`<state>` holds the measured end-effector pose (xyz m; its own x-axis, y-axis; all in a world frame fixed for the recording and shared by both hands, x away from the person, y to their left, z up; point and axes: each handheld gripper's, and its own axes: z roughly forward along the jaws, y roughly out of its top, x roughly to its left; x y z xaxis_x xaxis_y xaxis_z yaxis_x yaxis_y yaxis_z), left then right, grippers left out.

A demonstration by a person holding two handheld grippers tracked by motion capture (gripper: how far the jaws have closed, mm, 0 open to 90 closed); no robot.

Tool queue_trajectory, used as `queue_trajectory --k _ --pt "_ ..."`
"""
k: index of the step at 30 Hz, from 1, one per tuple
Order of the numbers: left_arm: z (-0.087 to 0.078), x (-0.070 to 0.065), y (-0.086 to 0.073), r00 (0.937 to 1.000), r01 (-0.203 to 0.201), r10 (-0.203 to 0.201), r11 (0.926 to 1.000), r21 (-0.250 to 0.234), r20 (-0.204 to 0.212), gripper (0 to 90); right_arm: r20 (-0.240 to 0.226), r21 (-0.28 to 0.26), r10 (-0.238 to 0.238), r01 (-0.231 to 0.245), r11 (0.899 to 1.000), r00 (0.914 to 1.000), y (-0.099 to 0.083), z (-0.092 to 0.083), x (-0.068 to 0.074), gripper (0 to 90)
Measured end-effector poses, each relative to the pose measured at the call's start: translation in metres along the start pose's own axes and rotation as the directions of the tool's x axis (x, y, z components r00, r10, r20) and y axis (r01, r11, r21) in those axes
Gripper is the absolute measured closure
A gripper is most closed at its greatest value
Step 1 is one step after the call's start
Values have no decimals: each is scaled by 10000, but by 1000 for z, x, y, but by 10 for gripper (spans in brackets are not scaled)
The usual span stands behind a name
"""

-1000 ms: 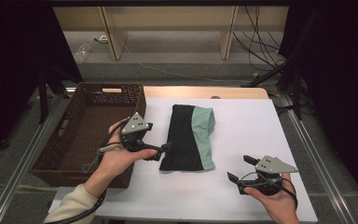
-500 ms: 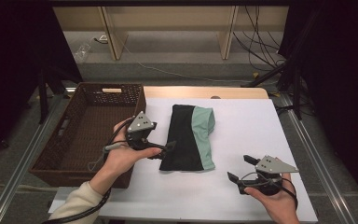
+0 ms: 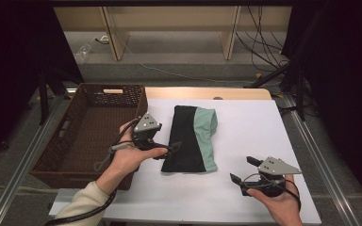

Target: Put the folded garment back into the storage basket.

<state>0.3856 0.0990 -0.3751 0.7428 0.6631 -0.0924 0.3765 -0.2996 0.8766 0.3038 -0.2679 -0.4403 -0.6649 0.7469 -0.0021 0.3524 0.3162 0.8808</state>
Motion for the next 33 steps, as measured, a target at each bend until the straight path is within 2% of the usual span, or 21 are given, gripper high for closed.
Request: queue_trajectory --k 18,33 --pt "10 4 2 9995 323 -323 9995 -16 -26 49 83 -18 64 -64 10000 9999 0 0 -1 160" --pt "22 -1 2 9994 332 -333 9994 136 126 49 193 -35 102 -102 9999 9998 0 0 -3 158"
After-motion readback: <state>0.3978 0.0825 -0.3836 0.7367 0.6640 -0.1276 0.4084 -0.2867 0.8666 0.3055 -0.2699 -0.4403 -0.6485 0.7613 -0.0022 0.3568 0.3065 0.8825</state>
